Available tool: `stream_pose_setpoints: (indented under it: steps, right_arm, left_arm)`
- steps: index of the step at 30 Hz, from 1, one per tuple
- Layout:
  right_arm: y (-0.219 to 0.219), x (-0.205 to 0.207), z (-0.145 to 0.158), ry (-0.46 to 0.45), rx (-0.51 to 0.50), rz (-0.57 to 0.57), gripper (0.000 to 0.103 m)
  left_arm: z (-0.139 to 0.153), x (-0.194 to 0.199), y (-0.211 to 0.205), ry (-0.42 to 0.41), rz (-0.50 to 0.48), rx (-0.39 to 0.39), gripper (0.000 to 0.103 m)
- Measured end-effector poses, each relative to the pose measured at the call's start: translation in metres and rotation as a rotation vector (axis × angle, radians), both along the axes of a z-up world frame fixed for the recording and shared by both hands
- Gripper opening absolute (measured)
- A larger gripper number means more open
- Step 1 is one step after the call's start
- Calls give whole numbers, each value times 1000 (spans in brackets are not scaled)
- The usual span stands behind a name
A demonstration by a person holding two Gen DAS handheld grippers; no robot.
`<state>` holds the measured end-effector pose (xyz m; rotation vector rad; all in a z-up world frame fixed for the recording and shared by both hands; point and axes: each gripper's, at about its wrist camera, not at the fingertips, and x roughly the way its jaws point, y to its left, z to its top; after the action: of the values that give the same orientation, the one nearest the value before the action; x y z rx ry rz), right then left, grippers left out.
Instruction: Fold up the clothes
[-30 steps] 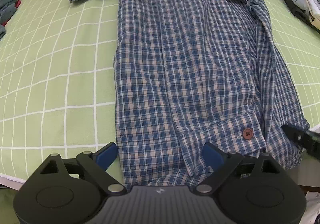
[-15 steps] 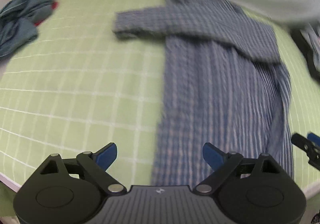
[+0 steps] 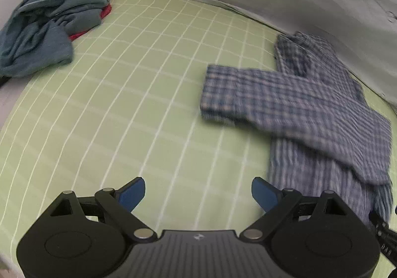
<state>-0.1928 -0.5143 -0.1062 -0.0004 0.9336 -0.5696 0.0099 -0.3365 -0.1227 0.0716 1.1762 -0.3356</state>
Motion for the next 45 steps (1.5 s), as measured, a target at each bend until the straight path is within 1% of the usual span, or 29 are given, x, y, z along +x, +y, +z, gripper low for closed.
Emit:
stream_pose_setpoints:
  steps: [4, 8, 10, 13, 15, 18, 19, 20, 21, 22, 23, 24, 25, 26, 27, 28, 31, 34, 36, 42, 45]
  right_arm:
    - [-11, 32, -20, 84, -78, 9, 84]
    - [-17, 54, -33, 113, -181, 57, 84]
    - [-20, 65, -38, 127, -228, 78, 84]
    - [-22, 74, -38, 109, -279, 74, 84]
    - [-26, 78, -37, 91, -282, 63, 84]
    - [-30, 83, -35, 63, -279, 50, 80]
    - [-31, 83, -33, 53, -273, 49, 77]
    - [-32, 84, -31, 43, -268, 48, 69]
    - [-33, 85, -29, 33, -262, 47, 62]
    - [-35, 85, -27, 23, -256, 46, 49]
    - [-36, 86, -25, 12, -250, 45, 43]
    - [-37, 87, -22, 2, -244, 43, 40]
    - [-38, 88, -20, -8, -239, 42, 32]
    - [-39, 88, -18, -18, -233, 41, 24]
    - [-40, 89, -16, -28, -227, 40, 22]
    - [-41, 90, -14, -39, -221, 39, 18]
    - [-45, 92, -8, -69, -204, 35, 11]
    - [-47, 93, 6, -118, -214, 14, 8]
    - [-48, 94, 19, -160, -227, -6, 8]
    - [-48, 98, 53, -272, -240, -29, 7]
    - [-39, 101, 63, -310, -232, -7, 7]
  left_arm:
    - [-14, 42, -12, 7, -7, 0, 93]
    - [-29, 78, -22, 7, -16, 6, 93]
    - [-34, 89, -27, 9, -24, 6, 93]
    - [-38, 96, -33, 18, -28, -12, 93]
    - [-43, 99, -36, 30, -16, -38, 93]
    - [-45, 97, -39, 18, -6, -52, 90]
    - [-44, 95, -40, 11, -10, -56, 88]
    - [-43, 94, -42, 4, -13, -59, 81]
    - [-42, 93, -43, -3, -16, -60, 70]
    - [-41, 92, -44, -5, -22, -62, 64]
    - [-39, 91, -46, -7, -29, -65, 47]
    - [-38, 90, -47, -9, -35, -67, 32]
    - [-37, 89, -48, -9, -41, -73, 26]
    - [-36, 89, -48, -6, -43, -87, 17]
    - [-34, 88, -48, -8, -42, -97, 12]
    - [-31, 87, -48, -18, -38, -104, 9]
    - [-16, 85, -46, -49, -24, -137, 7]
    - [6, 85, -44, -91, -13, -189, 7]
    - [26, 84, -41, -137, -11, -227, 7]
    - [79, 81, -33, -279, 7, -290, 6]
    - [92, 84, -21, -313, 46, -309, 6]
